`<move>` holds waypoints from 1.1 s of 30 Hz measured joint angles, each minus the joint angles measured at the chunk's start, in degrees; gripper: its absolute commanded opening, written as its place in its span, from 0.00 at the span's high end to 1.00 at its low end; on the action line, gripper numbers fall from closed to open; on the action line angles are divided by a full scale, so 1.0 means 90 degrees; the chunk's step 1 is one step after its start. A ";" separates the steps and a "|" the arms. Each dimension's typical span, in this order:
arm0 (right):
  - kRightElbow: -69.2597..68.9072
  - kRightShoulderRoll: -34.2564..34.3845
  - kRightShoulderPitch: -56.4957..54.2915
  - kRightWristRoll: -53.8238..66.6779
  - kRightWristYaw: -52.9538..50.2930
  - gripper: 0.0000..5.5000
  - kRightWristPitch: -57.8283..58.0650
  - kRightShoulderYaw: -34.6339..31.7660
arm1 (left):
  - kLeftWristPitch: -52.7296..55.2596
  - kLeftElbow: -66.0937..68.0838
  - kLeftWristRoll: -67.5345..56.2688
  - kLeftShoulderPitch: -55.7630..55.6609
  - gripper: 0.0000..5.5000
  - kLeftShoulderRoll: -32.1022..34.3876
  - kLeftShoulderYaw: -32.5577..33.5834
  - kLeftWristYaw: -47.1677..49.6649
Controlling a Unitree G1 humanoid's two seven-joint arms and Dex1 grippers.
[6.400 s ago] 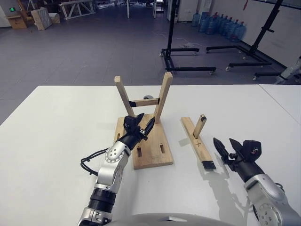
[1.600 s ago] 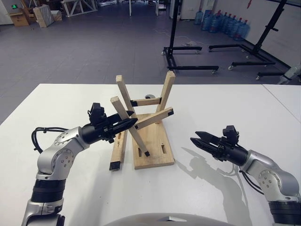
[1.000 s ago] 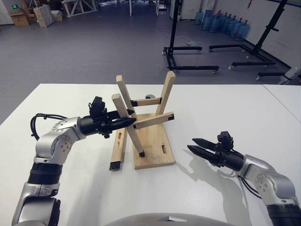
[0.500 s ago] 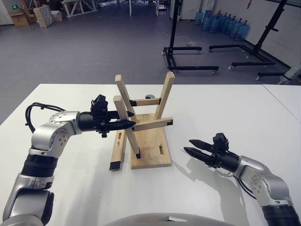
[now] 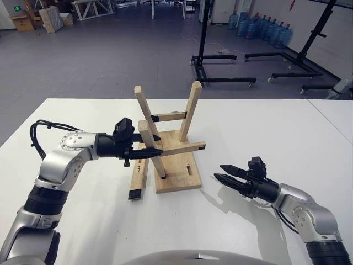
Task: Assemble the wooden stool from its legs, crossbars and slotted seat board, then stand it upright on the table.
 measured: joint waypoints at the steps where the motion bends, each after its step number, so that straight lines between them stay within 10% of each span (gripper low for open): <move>1: -0.0002 -0.0003 -0.0012 0.0000 0.0000 0.41 0.0041 -0.0003 | -0.0028 -0.0071 0.0011 0.0083 0.63 0.0000 -0.0017 0.0061; 14: -0.0028 -0.0005 -0.0012 -0.0012 -0.0058 0.41 0.0058 -0.0007 | -0.0006 -0.0225 0.0379 0.0809 0.28 0.0003 -0.0095 0.0547; 26: -0.0242 0.0015 0.0231 -0.0020 -0.0280 0.41 0.0039 -0.0022 | 0.0418 -0.1200 0.1004 0.2153 0.27 0.0545 0.0381 0.1480; 33: -0.0490 0.0165 0.0751 -0.0036 -0.0511 0.41 -0.0101 -0.0047 | 0.2980 -0.1820 0.0743 0.2042 0.27 -0.0981 0.0454 0.4009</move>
